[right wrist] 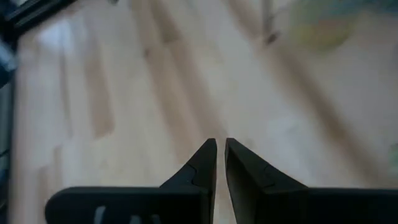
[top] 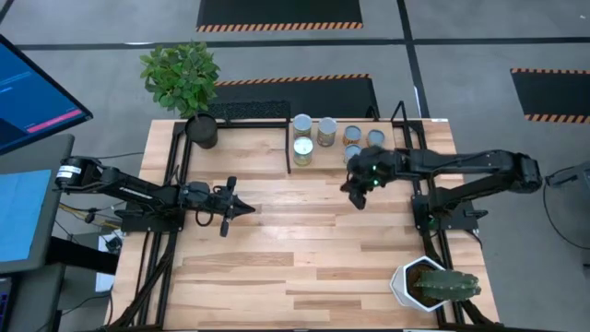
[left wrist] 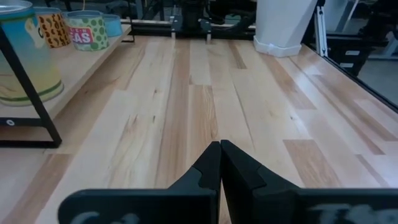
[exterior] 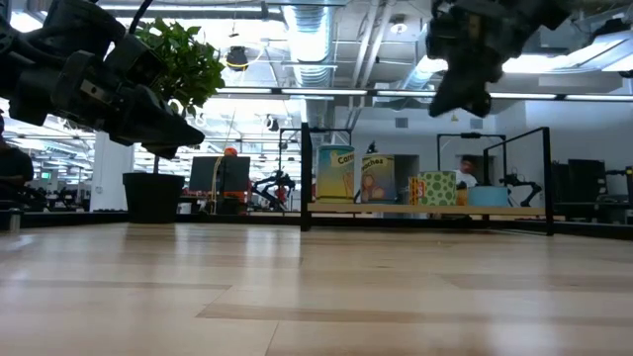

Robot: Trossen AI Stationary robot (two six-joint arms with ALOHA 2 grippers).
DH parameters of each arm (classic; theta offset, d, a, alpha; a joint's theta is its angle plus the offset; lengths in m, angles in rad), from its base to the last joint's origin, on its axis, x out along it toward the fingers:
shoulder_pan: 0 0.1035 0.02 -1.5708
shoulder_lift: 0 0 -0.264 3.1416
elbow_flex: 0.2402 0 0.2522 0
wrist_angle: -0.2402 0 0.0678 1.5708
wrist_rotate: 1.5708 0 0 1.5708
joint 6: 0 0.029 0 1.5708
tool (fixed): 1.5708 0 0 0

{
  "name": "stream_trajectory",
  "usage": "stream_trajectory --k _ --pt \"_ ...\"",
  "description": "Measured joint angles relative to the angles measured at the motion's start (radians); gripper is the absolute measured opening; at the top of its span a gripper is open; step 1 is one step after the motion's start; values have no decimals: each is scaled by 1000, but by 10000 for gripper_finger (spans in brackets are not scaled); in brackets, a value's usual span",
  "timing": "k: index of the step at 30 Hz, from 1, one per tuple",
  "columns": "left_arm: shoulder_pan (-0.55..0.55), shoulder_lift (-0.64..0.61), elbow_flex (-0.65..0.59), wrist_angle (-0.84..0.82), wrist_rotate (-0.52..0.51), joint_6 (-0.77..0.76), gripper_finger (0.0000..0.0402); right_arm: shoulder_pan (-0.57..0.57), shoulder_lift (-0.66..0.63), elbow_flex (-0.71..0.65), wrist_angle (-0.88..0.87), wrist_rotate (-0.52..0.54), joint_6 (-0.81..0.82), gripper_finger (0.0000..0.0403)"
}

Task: Pick and place cans onto a shelf
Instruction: Adjust the canned goods on the shelf

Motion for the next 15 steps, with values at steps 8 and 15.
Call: stream_trajectory --k 8,15 --pt "0 0 0 0 0 -34 0 -157 -1 175 -72 169 -301 58" --pt "0 0 0 0 -2 -94 0 -376 34 205 -70 180 -354 58"
